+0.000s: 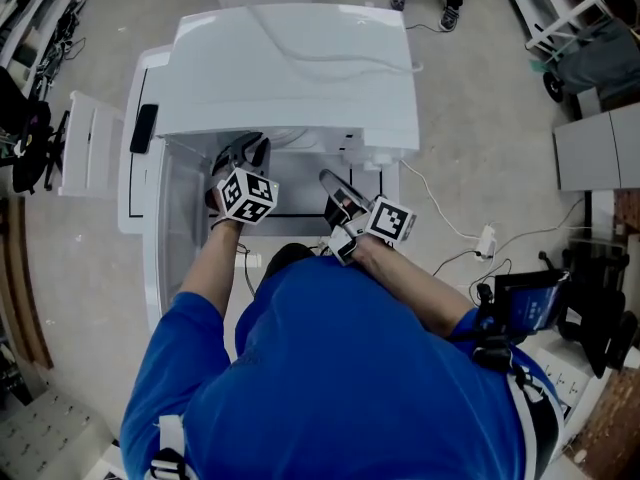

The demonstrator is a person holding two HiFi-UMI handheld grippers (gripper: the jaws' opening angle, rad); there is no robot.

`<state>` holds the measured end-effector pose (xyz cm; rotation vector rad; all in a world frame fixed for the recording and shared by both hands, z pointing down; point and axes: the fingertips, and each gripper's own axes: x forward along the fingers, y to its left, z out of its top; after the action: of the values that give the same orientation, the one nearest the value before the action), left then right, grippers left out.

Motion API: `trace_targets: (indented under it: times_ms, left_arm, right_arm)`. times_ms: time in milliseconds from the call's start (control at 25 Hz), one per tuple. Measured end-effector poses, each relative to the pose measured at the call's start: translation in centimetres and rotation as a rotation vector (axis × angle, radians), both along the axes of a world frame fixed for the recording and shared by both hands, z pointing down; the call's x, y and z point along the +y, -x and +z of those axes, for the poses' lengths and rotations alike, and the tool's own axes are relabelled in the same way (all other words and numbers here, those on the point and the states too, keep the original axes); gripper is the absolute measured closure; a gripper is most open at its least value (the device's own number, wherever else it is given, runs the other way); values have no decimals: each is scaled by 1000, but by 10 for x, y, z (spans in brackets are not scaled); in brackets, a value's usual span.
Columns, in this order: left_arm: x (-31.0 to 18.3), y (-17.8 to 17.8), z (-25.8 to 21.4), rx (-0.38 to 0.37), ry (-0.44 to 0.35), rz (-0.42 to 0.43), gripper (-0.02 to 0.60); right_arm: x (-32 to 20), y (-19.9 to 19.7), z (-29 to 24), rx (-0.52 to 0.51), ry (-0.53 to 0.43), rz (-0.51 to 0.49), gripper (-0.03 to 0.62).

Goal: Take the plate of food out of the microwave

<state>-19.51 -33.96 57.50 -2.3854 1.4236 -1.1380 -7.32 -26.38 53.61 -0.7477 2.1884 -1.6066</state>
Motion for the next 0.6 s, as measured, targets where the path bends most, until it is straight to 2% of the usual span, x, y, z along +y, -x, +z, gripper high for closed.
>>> trace_targets:
  times_ms: [80, 200, 600]
  left_arm:
    - [-2, -3, 6, -82, 11, 54, 506]
    - [-3, -4, 13, -166, 28, 110, 485]
    - [-10, -15, 23, -389, 18, 276, 485]
  right_arm:
    - [-1, -1, -1, -6, 0, 10, 603]
    - [-1, -2, 2, -7, 12, 26, 603]
    - [-5, -10, 0, -25, 13, 79, 603]
